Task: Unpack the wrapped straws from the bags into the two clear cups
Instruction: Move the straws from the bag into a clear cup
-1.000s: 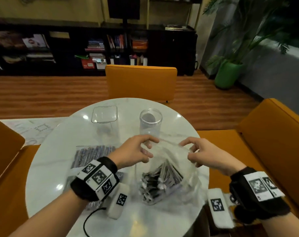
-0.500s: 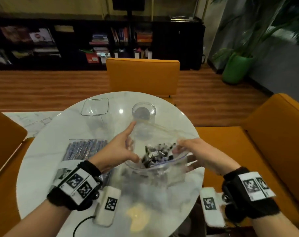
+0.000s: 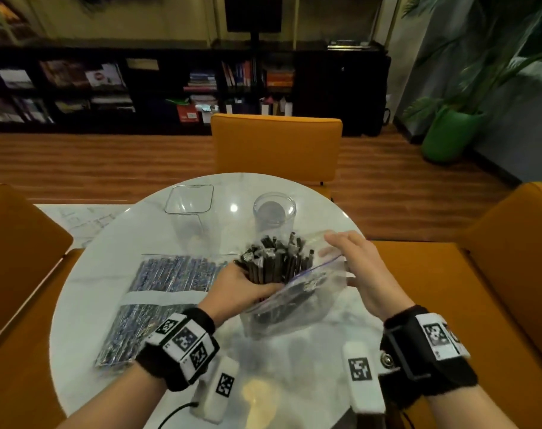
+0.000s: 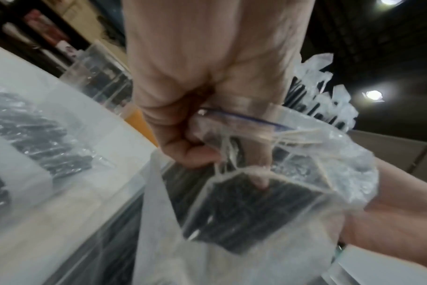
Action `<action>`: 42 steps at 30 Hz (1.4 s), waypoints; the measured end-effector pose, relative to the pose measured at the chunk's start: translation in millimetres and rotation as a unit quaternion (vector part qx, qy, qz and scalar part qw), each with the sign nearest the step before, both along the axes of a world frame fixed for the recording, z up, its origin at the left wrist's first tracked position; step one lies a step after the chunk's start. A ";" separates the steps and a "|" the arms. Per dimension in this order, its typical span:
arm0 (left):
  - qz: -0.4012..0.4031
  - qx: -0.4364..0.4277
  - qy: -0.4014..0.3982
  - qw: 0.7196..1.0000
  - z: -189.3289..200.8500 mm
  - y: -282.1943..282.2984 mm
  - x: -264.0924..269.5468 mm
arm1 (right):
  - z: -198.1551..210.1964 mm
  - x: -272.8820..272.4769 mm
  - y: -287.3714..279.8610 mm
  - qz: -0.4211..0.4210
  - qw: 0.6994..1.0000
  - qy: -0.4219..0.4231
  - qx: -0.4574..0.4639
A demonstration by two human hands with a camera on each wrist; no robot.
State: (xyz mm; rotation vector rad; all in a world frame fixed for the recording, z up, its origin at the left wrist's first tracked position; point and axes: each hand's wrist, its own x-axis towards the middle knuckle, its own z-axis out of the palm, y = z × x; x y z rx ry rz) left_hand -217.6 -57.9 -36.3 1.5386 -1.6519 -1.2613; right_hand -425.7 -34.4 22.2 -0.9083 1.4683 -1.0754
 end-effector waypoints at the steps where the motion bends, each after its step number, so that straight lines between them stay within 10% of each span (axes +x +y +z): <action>1: 0.038 -0.003 0.019 0.999 -3.0 -0.2 -0.1 | 2.5 -3.9 2.2 0.039 0.998 0.043 0.018; 5: 0.123 -0.007 0.042 0.992 -10.8 4.1 -11.9 | 3.7 13.6 13.3 0.181 0.975 0.115 0.065; 9: 0.064 -0.006 0.063 0.996 -12.4 7.4 -5.1 | -11.2 6.1 5.5 0.068 0.970 0.224 -0.062; 20: -0.093 0.044 0.072 0.992 4.4 5.7 9.4 | -9.7 -12.3 5.4 0.111 0.981 -0.160 0.015; 24: 0.012 0.041 0.083 0.996 -4.9 -0.6 19.1 | -15.5 -25.5 0.4 0.084 0.992 -0.093 0.009; 30: -0.094 0.129 0.074 0.984 -5.8 1.6 13.1 | -37.3 -21.3 0.8 0.142 0.987 0.069 -0.017; 36: -0.152 0.058 0.006 0.987 -10.9 -6.1 -6.6 | -44.6 -5.3 -13.3 0.129 0.992 -0.009 -0.014; 42: -0.004 0.030 0.023 0.999 -23.6 -8.7 -3.3 | -52.5 -20.4 -16.9 0.002 0.999 -0.036 0.010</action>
